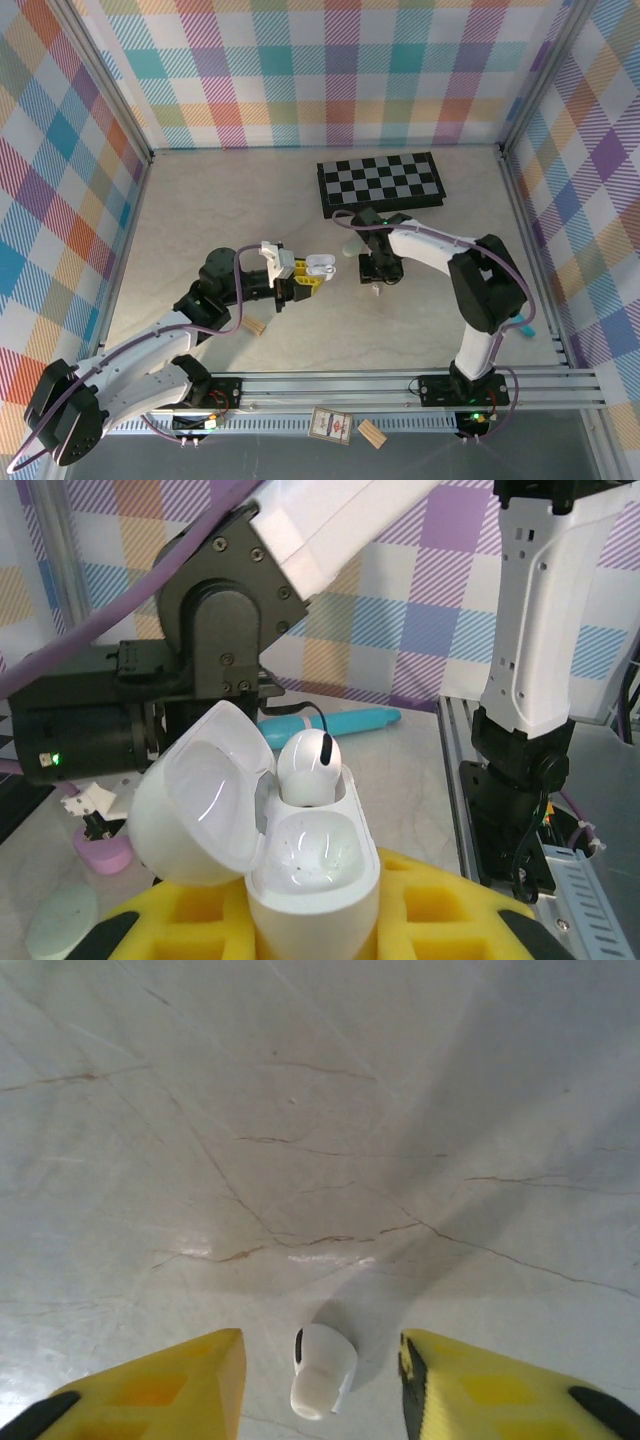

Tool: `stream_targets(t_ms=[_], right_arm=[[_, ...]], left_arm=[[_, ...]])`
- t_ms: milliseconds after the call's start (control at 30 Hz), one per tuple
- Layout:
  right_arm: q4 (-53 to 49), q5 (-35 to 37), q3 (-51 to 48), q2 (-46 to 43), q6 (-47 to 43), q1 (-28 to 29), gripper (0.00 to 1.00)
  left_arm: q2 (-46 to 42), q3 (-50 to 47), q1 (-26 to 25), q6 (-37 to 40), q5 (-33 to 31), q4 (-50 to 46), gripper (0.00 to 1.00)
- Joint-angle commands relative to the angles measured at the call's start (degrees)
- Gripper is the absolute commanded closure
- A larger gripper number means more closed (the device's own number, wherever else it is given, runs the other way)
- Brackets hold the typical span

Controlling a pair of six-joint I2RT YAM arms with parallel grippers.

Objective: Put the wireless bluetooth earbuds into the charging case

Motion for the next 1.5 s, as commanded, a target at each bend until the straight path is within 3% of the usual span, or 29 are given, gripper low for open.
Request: stream_targets(t_ms=[0,400,667,967,1233,1467], right_arm=[[-4.7,0.9,1.8,1.8,2.1,0.2,0.61],[-3.4,-1.3,1.5,4.1,2.1,0.2,0.74],[0.7,-1.1,-1.0,-1.0,2.1,0.2,0.79],[11.7,0.4,-8.7,-15.1,-0.8,0.2,0.80],[26.3,-0.7,-19.3,-36.0,-6.5,0.2,0.81],[30.3,-3.0,-21.1,-49.7,-9.8,1.8,0.82]], left_arm=[[-1.2,-1.0,0.4,1.5,-0.5,-0.3,0.97],[0.5,0.0,0.5,2.0,-0.1,-0.1,0.96],[1.6,0.3,0.6,2.1,-0.1,0.3,0.96],[2.5,-0.1,0.9,1.0,-0.2,1.6,0.97],[4.3,-0.5,0.9,-1.5,0.0,4.8,0.96],[8.3,1.3,0.7,-2.6,0.3,6.1,0.96]])
